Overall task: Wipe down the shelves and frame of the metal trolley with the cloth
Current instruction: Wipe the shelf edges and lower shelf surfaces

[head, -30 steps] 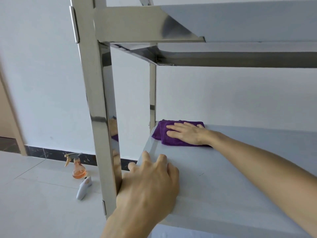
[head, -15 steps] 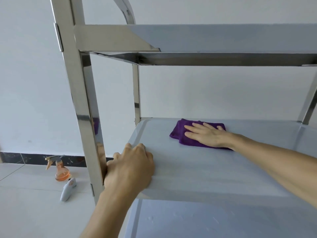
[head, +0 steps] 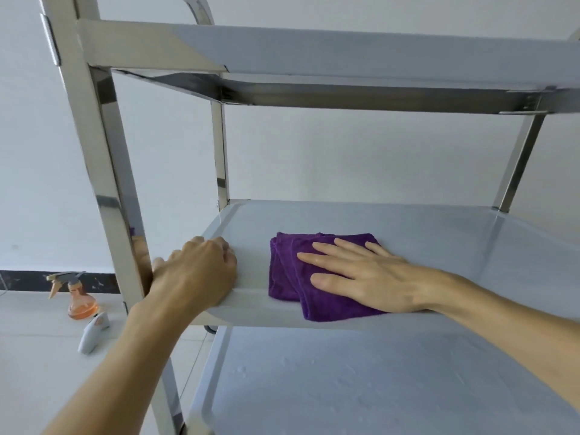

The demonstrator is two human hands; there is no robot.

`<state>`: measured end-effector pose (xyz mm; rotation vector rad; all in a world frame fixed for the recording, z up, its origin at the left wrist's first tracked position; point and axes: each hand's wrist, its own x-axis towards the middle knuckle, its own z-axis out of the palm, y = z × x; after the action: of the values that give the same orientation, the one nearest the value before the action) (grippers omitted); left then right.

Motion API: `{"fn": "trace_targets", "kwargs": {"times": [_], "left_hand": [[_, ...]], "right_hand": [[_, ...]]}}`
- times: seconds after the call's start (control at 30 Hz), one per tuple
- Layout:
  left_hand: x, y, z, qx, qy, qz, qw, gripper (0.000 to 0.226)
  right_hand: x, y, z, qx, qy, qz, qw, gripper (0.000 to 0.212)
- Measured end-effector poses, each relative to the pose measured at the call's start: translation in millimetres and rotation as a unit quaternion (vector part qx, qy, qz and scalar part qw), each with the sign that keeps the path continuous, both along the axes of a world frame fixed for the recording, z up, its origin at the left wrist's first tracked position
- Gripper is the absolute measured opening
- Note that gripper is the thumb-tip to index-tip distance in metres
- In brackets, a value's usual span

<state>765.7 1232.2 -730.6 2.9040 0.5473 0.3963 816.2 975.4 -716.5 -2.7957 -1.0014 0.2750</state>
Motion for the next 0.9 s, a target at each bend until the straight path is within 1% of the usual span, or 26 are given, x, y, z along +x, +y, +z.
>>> {"fn": "trace_targets", "kwargs": {"times": [0.07, 0.13, 0.2, 0.33, 0.4, 0.5, 0.63, 0.7, 0.8, 0.83, 0.9], "left_hand": [[5.9, -8.8, 6.7, 0.054, -0.020, -0.039, 0.998, 0.037], [11.1, -25.4, 14.1, 0.013, -0.081, -0.103, 0.991, 0.037], [15.1, -39.1, 12.4, -0.033, -0.103, -0.145, 0.983, 0.039], [19.7, -36.5, -5.1, -0.042, -0.026, -0.161, 0.986, 0.038], [18.9, -32.7, -5.9, -0.032, -0.016, -0.166, 0.985, 0.043], [16.9, -35.3, -5.9, -0.007, -0.020, -0.186, 0.982, 0.043], [18.4, -39.5, -6.2, 0.024, -0.002, -0.183, 0.983, 0.046], [17.6, -41.7, -6.4, 0.032, 0.007, -0.181, 0.983, 0.053], [19.8, -43.1, -4.5, 0.060, 0.025, -0.176, 0.982, 0.073], [21.8, -43.2, -4.0, 0.061, 0.031, -0.170, 0.983, 0.067], [27.8, -44.6, -2.0, 0.055, 0.044, -0.153, 0.986, 0.039]], "right_hand": [[-0.5, 0.0, -0.3, 0.002, 0.001, -0.004, 1.000, 0.057], [1.2, 1.6, -2.2, 0.007, -0.003, -0.002, 1.000, 0.057], [4.2, 0.6, -4.6, 0.016, -0.006, 0.001, 1.000, 0.058], [21.4, -12.1, -6.1, 0.023, -0.006, 0.021, 0.999, 0.060], [40.8, -22.7, -4.9, 0.011, -0.011, 0.016, 1.000, 0.058], [86.6, -38.0, -2.0, -0.008, -0.019, -0.035, 0.999, 0.055], [151.4, -38.3, -1.4, -0.019, -0.034, -0.129, 0.991, 0.059], [176.1, -25.4, -1.1, -0.023, -0.048, -0.170, 0.984, 0.062], [198.0, 0.3, -0.4, -0.031, -0.047, -0.209, 0.976, 0.064], [201.6, 7.6, -0.5, -0.033, -0.043, -0.217, 0.975, 0.064], [203.8, 18.9, -0.4, -0.031, -0.037, -0.226, 0.973, 0.065]]}}
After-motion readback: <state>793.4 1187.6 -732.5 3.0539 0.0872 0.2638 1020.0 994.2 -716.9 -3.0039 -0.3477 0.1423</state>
